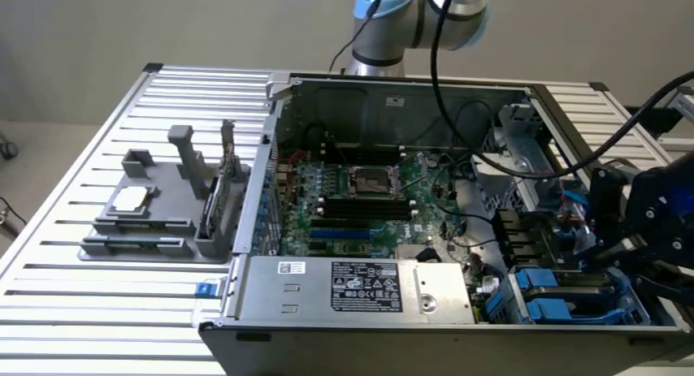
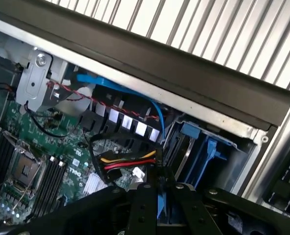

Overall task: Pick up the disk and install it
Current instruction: 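Insert the first disk wire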

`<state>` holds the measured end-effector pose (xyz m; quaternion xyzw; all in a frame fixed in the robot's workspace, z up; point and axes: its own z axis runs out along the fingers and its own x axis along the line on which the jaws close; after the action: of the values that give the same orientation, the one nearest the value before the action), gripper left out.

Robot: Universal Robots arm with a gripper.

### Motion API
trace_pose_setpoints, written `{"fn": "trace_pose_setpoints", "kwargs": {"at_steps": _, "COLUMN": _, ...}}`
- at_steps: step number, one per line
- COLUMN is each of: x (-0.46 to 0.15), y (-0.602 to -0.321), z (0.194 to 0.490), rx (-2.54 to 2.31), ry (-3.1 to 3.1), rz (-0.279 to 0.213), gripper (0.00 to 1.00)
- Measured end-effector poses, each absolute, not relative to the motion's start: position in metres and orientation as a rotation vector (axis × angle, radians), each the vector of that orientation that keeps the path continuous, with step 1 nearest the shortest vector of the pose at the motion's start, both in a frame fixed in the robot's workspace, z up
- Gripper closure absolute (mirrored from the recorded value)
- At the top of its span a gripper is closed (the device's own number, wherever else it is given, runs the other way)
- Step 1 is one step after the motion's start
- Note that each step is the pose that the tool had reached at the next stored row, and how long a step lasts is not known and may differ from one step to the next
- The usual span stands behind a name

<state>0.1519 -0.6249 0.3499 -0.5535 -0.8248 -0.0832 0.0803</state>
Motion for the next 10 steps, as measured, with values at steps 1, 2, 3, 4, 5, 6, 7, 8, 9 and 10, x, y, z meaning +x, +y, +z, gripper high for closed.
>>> {"fn": "trace_pose_setpoints", "kwargs": {"at_steps": 1, "x": 0.149, "y": -0.625, "z": 0.35, "rx": -1.657, "ry": -2.468, "rz": -0.249, "gripper": 0.84}}
{"fn": "trace_pose_setpoints", "kwargs": {"at_steps": 2, "x": 0.147, "y": -0.624, "z": 0.349, "rx": -1.659, "ry": -2.469, "rz": -0.249, "gripper": 0.84}}
{"fn": "trace_pose_setpoints", "kwargs": {"at_steps": 3, "x": 0.145, "y": -0.624, "z": 0.349, "rx": -1.661, "ry": -2.47, "rz": -0.249, "gripper": 0.84}}
{"fn": "trace_pose_setpoints", "kwargs": {"at_steps": 4, "x": 0.144, "y": -0.623, "z": 0.349, "rx": -1.663, "ry": -2.473, "rz": -0.245, "gripper": 0.84}}
{"fn": "trace_pose_setpoints", "kwargs": {"at_steps": 5, "x": 0.143, "y": -0.622, "z": 0.349, "rx": -1.667, "ry": -2.479, "rz": -0.235, "gripper": 0.84}}
{"fn": "trace_pose_setpoints", "kwargs": {"at_steps": 6, "x": 0.143, "y": -0.62, "z": 0.349, "rx": -1.672, "ry": -2.486, "rz": -0.222, "gripper": 0.84}}
{"fn": "trace_pose_setpoints", "kwargs": {"at_steps": 7, "x": 0.143, "y": -0.617, "z": 0.349, "rx": -1.678, "ry": -2.495, "rz": -0.205, "gripper": 0.84}}
{"fn": "trace_pose_setpoints", "kwargs": {"at_steps": 8, "x": 0.143, "y": -0.614, "z": 0.349, "rx": -1.683, "ry": -2.503, "rz": -0.19, "gripper": 0.84}}
{"fn": "trace_pose_setpoints", "kwargs": {"at_steps": 9, "x": 0.143, "y": -0.612, "z": 0.349, "rx": -1.687, "ry": -2.508, "rz": -0.181, "gripper": 0.84}}
{"fn": "trace_pose_setpoints", "kwargs": {"at_steps": 10, "x": 0.143, "y": -0.609, "z": 0.349, "rx": -1.689, "ry": -2.511, "rz": -0.174, "gripper": 0.84}}
